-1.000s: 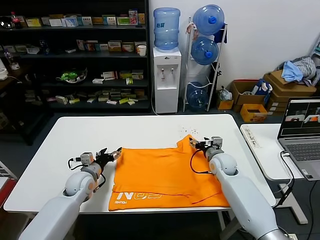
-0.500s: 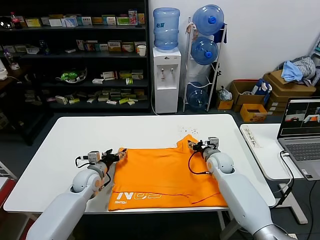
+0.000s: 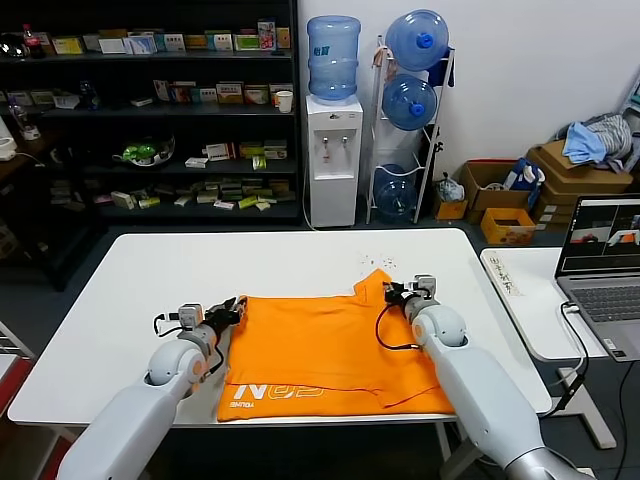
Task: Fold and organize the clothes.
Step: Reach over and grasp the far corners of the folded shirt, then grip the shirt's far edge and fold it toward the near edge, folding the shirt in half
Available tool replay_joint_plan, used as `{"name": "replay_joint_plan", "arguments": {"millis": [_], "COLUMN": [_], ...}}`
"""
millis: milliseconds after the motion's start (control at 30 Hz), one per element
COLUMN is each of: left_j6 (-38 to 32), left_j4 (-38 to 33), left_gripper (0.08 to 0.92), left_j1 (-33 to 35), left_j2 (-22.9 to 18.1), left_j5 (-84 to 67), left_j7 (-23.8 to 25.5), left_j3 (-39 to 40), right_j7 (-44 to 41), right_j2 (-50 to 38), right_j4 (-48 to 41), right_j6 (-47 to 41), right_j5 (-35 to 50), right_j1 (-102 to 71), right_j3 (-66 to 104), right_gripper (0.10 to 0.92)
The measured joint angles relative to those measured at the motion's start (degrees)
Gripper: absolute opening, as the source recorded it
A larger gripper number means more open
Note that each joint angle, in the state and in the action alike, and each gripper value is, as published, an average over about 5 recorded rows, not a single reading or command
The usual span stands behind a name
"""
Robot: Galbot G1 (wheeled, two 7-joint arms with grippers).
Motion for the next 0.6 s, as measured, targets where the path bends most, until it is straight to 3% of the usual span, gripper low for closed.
{"name": "replay_joint_plan", "arguments": {"millis": [100, 267, 600], "left_j6": [-0.29, -1.19, -4.86], "left_j4": [0.00, -0.23, -3.41], "left_gripper": [0.242, 0.114, 0.094], "left_j1": [-0.05, 0.04, 2.05], "left_j2": [-0.08, -0.17, 0.73], "left_j5": [0.14, 0.75, 3.42], "left_j7": [0.12, 0.55, 1.56], "left_j3": [0.13, -0.05, -1.67], "right_j7": [-0.40, -1.12, -0.46], "right_j2": [-0.24, -0.77, -3.07], "right_j4": [0.35, 1.44, 7.07], "right_j6": [0.67, 2.50, 5.24], "right_j5": [-0.03, 0.01, 1.01], "right_j1": [-0.35, -1.19, -4.82], "right_j3": [0.23, 0.69, 1.88], "right_gripper": [0.130, 0.125, 0.125]}}
